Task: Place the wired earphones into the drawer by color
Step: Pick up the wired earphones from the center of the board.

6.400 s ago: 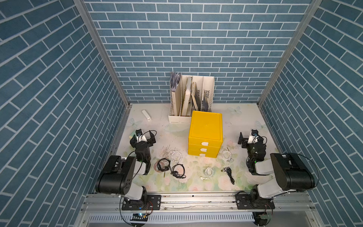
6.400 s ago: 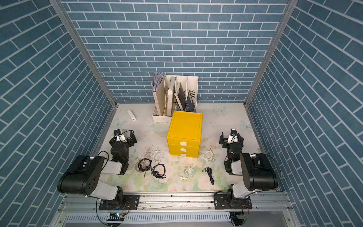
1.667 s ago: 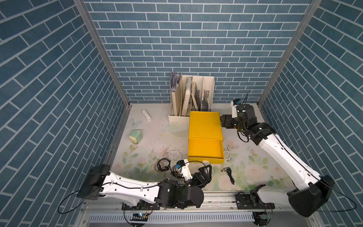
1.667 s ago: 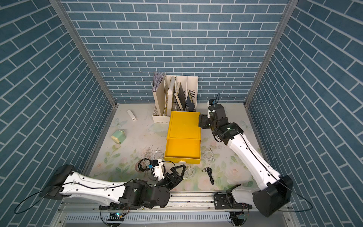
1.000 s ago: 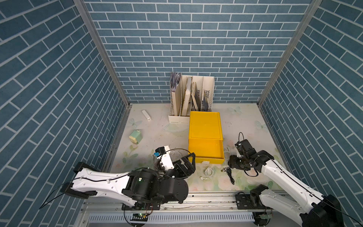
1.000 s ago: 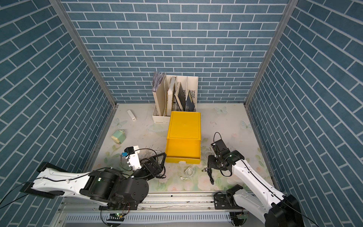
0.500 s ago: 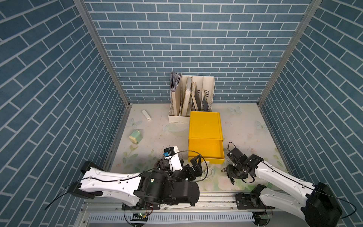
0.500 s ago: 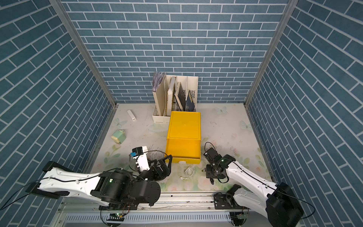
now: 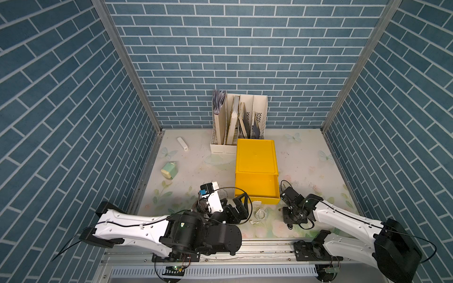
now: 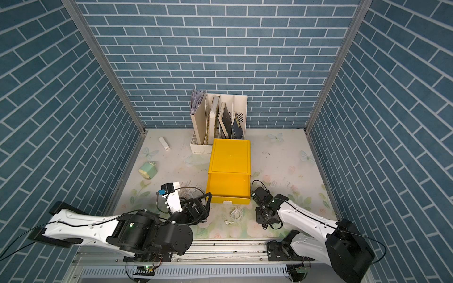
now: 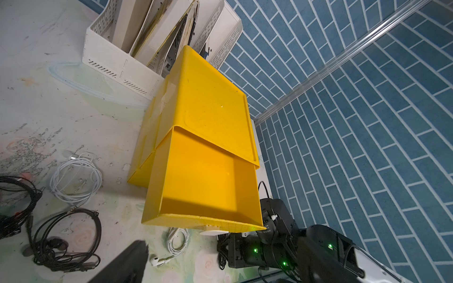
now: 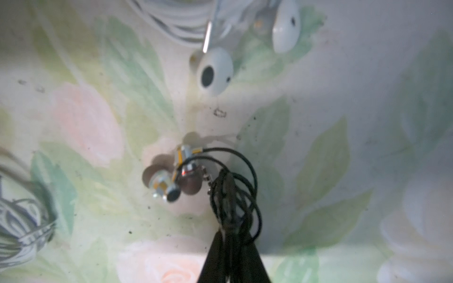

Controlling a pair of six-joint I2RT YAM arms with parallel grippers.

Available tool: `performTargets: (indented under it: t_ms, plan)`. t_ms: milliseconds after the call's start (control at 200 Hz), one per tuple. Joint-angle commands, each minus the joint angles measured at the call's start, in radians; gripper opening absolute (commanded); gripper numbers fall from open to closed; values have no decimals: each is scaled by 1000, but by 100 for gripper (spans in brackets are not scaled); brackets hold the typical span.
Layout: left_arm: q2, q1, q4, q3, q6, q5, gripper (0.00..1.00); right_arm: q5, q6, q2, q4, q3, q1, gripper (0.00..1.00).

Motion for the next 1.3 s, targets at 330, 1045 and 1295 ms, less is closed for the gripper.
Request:
performTargets:
  t_ms: [330, 1045, 1295]
  plan:
    - [34, -30, 192, 92, 407, -37, 100, 59, 81, -432, -408, 371, 3, 0]
    - [162, 379, 1028, -113, 758, 731, 92, -256, 18, -260, 68, 705, 3, 0]
    - [176, 414, 1100, -162, 721, 763, 84, -270, 6, -229, 102, 707, 3, 0]
